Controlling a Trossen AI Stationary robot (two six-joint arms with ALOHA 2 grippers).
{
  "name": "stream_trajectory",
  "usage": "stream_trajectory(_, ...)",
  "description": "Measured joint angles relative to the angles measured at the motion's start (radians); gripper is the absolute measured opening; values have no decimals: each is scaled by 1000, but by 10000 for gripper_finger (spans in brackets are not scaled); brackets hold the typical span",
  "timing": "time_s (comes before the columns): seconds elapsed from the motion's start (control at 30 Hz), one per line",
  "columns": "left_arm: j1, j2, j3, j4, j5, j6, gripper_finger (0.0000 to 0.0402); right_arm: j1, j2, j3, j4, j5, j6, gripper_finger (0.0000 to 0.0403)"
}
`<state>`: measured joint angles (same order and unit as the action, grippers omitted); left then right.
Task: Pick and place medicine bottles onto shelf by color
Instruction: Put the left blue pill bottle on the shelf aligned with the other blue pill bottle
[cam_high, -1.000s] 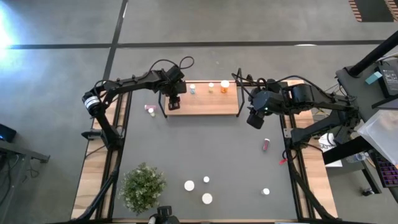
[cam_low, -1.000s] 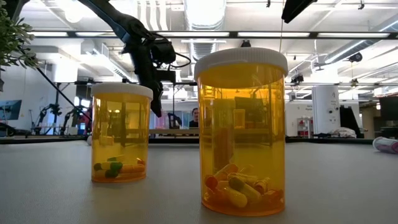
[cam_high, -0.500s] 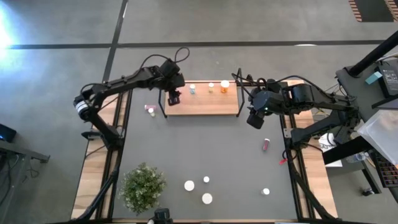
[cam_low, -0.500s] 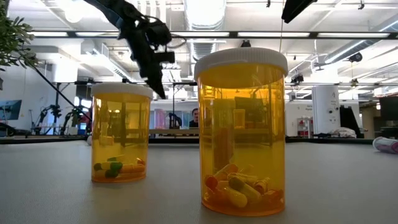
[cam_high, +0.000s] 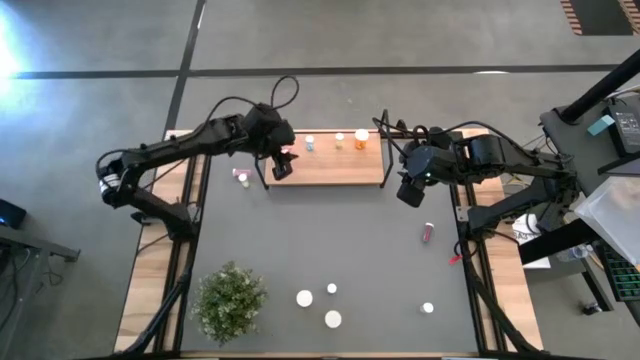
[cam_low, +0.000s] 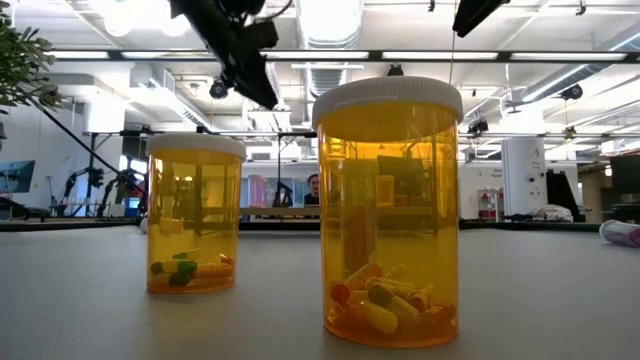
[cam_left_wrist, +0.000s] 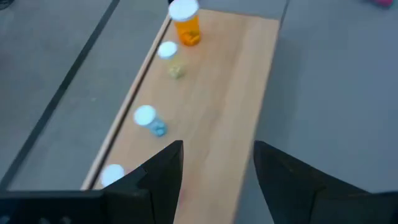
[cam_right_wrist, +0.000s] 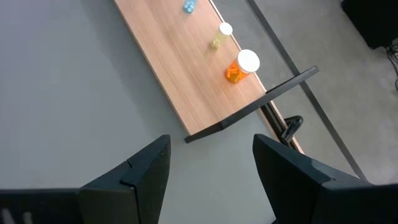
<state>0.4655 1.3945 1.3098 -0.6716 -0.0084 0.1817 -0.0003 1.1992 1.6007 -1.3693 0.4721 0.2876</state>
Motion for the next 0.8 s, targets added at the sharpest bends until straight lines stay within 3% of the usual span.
stream_trajectory(0.4,-195,-26,-1,-3,-188,-241,179,0,0,0,0,0,0,219)
stream_trajectory(0.8,-298,-25,-7,-99,-228,-533,179,0,0,0,0,0,0,219)
